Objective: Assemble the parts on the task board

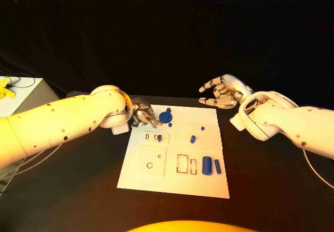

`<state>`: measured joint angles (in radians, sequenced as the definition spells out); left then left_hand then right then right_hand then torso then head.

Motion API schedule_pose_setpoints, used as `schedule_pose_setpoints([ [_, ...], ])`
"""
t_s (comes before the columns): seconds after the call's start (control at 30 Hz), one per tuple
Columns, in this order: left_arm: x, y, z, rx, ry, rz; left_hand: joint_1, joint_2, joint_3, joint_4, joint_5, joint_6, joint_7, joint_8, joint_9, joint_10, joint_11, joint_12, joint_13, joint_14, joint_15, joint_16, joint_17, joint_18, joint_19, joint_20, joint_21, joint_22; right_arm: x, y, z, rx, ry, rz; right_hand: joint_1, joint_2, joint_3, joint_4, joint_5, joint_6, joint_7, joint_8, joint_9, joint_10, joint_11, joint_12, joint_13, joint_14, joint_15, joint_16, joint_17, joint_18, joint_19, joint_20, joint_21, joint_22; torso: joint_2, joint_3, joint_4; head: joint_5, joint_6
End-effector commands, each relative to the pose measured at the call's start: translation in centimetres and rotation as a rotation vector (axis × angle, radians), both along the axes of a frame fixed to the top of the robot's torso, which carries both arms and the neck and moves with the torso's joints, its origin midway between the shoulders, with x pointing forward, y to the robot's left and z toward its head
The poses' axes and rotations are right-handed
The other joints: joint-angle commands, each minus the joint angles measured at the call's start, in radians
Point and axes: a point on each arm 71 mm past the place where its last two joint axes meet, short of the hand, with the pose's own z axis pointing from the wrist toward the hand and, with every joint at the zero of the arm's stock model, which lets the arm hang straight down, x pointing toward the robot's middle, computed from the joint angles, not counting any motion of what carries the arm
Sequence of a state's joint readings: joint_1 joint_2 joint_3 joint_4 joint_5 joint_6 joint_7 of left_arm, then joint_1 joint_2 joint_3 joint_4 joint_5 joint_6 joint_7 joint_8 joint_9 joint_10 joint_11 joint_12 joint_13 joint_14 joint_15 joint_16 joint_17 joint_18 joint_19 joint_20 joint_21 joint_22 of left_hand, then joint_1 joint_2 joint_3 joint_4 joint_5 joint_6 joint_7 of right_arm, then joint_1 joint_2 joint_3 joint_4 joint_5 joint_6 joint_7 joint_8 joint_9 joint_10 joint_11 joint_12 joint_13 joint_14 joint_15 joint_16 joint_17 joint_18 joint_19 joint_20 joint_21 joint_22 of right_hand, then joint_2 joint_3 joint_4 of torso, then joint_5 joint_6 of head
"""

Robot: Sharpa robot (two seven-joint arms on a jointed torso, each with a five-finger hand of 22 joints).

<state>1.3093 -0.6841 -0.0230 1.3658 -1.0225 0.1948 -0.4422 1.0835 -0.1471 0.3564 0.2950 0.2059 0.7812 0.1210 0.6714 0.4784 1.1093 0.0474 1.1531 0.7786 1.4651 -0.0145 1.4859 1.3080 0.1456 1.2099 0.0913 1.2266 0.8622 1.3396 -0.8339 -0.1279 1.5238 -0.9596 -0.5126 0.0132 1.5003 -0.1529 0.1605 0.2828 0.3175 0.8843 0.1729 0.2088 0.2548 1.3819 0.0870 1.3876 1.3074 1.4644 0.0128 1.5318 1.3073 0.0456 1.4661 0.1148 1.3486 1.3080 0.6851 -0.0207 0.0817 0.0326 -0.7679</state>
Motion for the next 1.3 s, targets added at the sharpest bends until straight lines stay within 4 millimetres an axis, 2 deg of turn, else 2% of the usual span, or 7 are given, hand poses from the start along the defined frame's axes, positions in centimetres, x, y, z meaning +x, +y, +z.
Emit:
schedule_pose_setpoints([
  [0.03,0.0,-0.1,-0.5,0.170,0.040,-0.068,-0.017,0.002,-0.013,-0.001,0.000,-0.002,-0.002,0.011,0.008,-0.009,-0.004,-0.001,-0.008,0.023,-0.006,-0.008,0.030,-0.009,-0.003,-0.007,-0.003,-0.007,0.2,-0.1,0.0,0.017,0.008,0.008,-0.009,-0.006,0.006,0.002,0.006,-0.007,0.001,0.002,-0.002,-0.006,0.001,-0.002,0.080,0.078,-0.002,-0.007,0.167,0.010,0.000,-0.004,-0.004,0.098,0.002,-0.0002,-0.0009,0.003,-0.001],
  [0.17,0.2,-0.7,-0.7,0.203,0.048,-0.087,-0.031,0.006,-0.029,-0.001,-0.006,-0.011,-0.002,0.018,0.016,-0.023,-0.003,-0.010,-0.023,0.020,-0.006,-0.012,0.022,-0.007,-0.013,-0.007,-0.011,-0.021,0.2,-0.1,0.0,0.009,0.003,0.005,-0.008,-0.008,0.009,-0.001,0.008,-0.010,0.001,0.002,-0.002,-0.007,0.001,-0.003,0.079,0.077,-0.002,-0.008,0.166,0.011,-0.001,-0.003,-0.006,0.097,0.004,0.0010,-0.0036,0.007,-0.001],
  [0.33,0.3,-1.4,-0.8,0.211,0.051,-0.098,-0.033,0.006,-0.032,-0.001,-0.006,-0.014,-0.002,0.019,0.018,-0.026,-0.003,-0.012,-0.026,0.019,-0.006,-0.012,0.022,-0.007,-0.014,-0.007,-0.012,-0.022,0.3,-0.1,0.0,0.006,0.003,0.002,-0.009,-0.010,0.011,0.000,0.010,-0.012,0.002,0.002,-0.003,-0.007,0.001,-0.003,0.079,0.078,-0.002,-0.007,0.167,0.010,-0.001,-0.003,-0.006,0.097,0.004,-0.0017,-0.0022,0.002,-0.003],
  [0.7,0.4,-2.3,-1.4,0.238,0.081,-0.125,-0.030,0.010,-0.035,-0.003,-0.005,-0.021,0.000,0.021,0.022,-0.040,-0.002,-0.021,-0.039,0.016,-0.005,-0.015,0.017,-0.005,-0.021,-0.006,-0.018,-0.034,0.3,0.3,0.1,-0.015,-0.016,0.012,-0.012,-0.012,0.016,0.000,0.017,-0.016,0.002,0.002,-0.003,-0.008,0.002,-0.003,0.077,0.077,-0.001,-0.008,0.166,0.011,-0.001,-0.003,-0.008,0.096,0.004,-0.0017,0.0005,-0.001,-0.005],
  [0.87,0.4,-2.5,-1.6,0.246,0.091,-0.133,-0.026,0.012,-0.036,-0.003,-0.003,-0.025,0.000,0.023,0.024,-0.045,-0.001,-0.023,-0.043,0.015,-0.004,-0.016,0.015,-0.004,-0.025,-0.006,-0.021,-0.039,0.3,0.4,0.1,-0.019,-0.017,0.014,-0.012,-0.012,0.016,0.000,0.017,-0.016,0.002,0.002,-0.003,-0.008,0.002,-0.003,0.077,0.077,-0.001,-0.008,0.166,0.011,-0.001,-0.003,-0.008,0.096,0.004,-0.0019,-0.0010,0.000,-0.010],
  [1.0,0.4,-2.6,-1.7,0.249,0.100,-0.138,-0.023,0.012,-0.037,-0.004,-0.003,-0.027,0.001,0.024,0.025,-0.048,-0.001,-0.024,-0.045,0.014,-0.004,-0.016,0.015,-0.004,-0.026,-0.006,-0.022,-0.040,0.3,0.5,0.1,-0.023,-0.018,0.016,-0.015,-0.019,0.035,-0.002,0.045,-0.018,0.003,0.006,-0.004,-0.009,0.002,-0.003,0.075,0.077,-0.001,-0.008,0.166,0.011,-0.001,-0.002,-0.010,0.096,0.005,-0.0011,-0.0013,0.001,-0.010],
  [1.3,0.3,-3.1,-1.9,0.235,0.114,-0.146,-0.014,0.015,-0.038,-0.004,0.000,-0.031,0.002,0.027,0.029,-0.052,0.000,-0.025,-0.046,0.013,-0.003,-0.017,0.014,-0.003,-0.030,-0.004,-0.025,-0.045,0.4,0.6,0.0,-0.027,-0.016,0.017,-0.017,-0.023,0.046,-0.003,0.058,-0.020,0.003,0.008,-0.004,-0.010,0.002,-0.003,0.074,0.077,-0.001,-0.008,0.166,0.011,0.000,-0.002,-0.010,0.096,0.005,-0.0021,0.0002,-0.001,-0.013],
])
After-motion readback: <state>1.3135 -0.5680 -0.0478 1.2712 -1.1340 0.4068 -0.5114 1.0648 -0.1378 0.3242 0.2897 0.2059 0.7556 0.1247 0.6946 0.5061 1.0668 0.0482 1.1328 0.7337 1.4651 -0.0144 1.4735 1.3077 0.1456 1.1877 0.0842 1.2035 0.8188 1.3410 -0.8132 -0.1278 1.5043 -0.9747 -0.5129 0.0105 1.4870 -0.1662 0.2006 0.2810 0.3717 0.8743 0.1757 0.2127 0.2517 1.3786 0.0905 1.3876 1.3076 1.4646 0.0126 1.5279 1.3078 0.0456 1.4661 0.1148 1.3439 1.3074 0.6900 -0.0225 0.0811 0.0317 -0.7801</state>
